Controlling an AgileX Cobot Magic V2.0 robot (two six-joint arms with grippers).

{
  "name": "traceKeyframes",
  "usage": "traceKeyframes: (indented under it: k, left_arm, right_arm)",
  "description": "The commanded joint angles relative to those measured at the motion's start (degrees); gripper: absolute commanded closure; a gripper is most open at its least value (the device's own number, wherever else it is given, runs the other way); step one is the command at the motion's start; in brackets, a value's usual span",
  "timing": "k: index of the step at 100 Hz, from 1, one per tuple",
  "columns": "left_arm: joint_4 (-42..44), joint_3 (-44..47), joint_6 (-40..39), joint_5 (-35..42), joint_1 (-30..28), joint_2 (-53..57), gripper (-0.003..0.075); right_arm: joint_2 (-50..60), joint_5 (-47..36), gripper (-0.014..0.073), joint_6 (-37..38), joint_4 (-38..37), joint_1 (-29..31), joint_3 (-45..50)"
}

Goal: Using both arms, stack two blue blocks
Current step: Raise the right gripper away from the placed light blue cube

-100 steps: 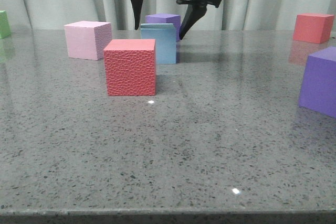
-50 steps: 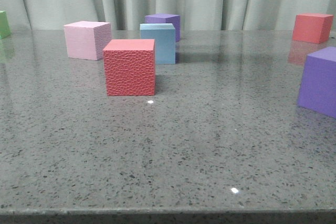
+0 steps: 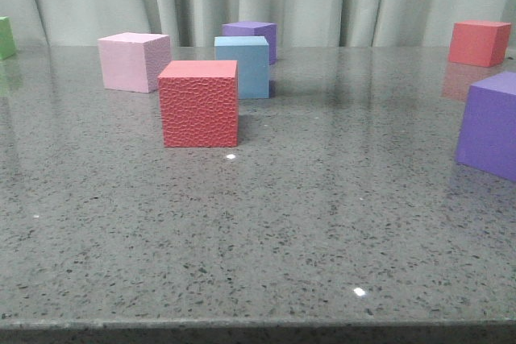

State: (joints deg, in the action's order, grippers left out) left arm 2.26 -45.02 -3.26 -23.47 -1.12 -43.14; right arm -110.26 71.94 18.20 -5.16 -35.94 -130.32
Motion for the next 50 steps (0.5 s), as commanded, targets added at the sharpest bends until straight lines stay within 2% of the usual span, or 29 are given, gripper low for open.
traceKeyframes:
  k: [1, 30, 50]
  left_arm:
    - [3.0, -4.6, -3.1, 2.1, -0.2, -3.0, 0.0155]
    - [6.0, -12.0, -4.3, 0.3, -1.2, -11.3, 0.0155]
    - [6.0, -15.5, -4.3, 0.5, -3.6, -15.5, 0.0155]
  right_arm:
    - [6.0, -2.8, -0.0015, -1.1, -1.2, 0.0, 2.7]
    - [21.4, -18.2, -0.0011, -1.1, -1.8, 0.1, 27.4]
    - [31.4, -25.5, 0.007, 1.0, -3.5, 0.1, 42.8]
